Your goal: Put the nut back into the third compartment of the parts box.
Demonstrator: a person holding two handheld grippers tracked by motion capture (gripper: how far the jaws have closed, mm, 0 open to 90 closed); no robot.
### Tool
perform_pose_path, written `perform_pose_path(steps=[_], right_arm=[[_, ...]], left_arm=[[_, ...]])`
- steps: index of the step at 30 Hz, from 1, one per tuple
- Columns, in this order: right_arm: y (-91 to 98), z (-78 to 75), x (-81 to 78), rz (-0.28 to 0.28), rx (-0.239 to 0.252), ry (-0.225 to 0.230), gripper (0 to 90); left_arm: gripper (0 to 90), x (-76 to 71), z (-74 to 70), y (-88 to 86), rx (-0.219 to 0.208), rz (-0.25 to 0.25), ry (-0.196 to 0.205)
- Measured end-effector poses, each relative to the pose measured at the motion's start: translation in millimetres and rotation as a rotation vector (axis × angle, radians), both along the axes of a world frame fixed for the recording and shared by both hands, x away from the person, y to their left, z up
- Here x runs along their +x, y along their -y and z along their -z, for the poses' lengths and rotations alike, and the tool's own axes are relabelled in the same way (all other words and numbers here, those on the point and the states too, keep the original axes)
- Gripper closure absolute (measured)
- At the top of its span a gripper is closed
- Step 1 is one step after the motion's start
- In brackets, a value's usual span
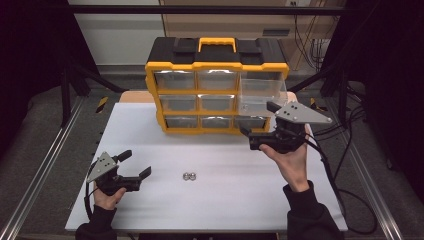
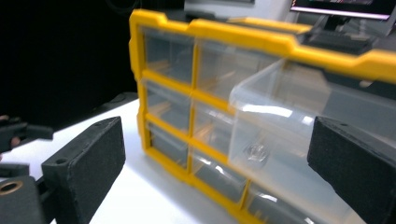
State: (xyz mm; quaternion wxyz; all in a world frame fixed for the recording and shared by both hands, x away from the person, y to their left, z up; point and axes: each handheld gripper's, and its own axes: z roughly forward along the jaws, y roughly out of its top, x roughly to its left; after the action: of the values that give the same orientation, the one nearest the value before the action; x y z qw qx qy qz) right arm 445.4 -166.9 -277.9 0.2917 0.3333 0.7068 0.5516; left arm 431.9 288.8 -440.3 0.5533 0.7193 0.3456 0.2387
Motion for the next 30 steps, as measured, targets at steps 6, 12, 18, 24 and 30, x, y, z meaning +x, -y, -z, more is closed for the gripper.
perform_pose_path(steps=[6,12,18,24,30], right_arm=[[-7.9,22.8,-1.4,-0.017,-0.004,-0.037,4.7],[-21.6,49.5,2.0,-0.046,-0.01,-0.083,4.8],[-34.7,64.6,5.1,-0.068,-0.035,-0.112,4.8],[-50.7,81.7,9.9,-0.094,-0.053,-0.154,5.3],[-67.1,100.1,15.2,-0.128,-0.055,-0.201,6.0]], left_arm=[[3.7,-0.1,0.0,0.0,0.0,0.0,0.0],[3.6,-0.3,-0.2,0.0,0.0,0.0,0.001],[3.6,-0.3,-0.2,-0.2,0.0,0.0,0.001],[3.4,-0.3,-0.1,0.1,0.002,0.001,0.001],[3.3,-0.3,0.0,0.4,0.003,0.001,0.001]])
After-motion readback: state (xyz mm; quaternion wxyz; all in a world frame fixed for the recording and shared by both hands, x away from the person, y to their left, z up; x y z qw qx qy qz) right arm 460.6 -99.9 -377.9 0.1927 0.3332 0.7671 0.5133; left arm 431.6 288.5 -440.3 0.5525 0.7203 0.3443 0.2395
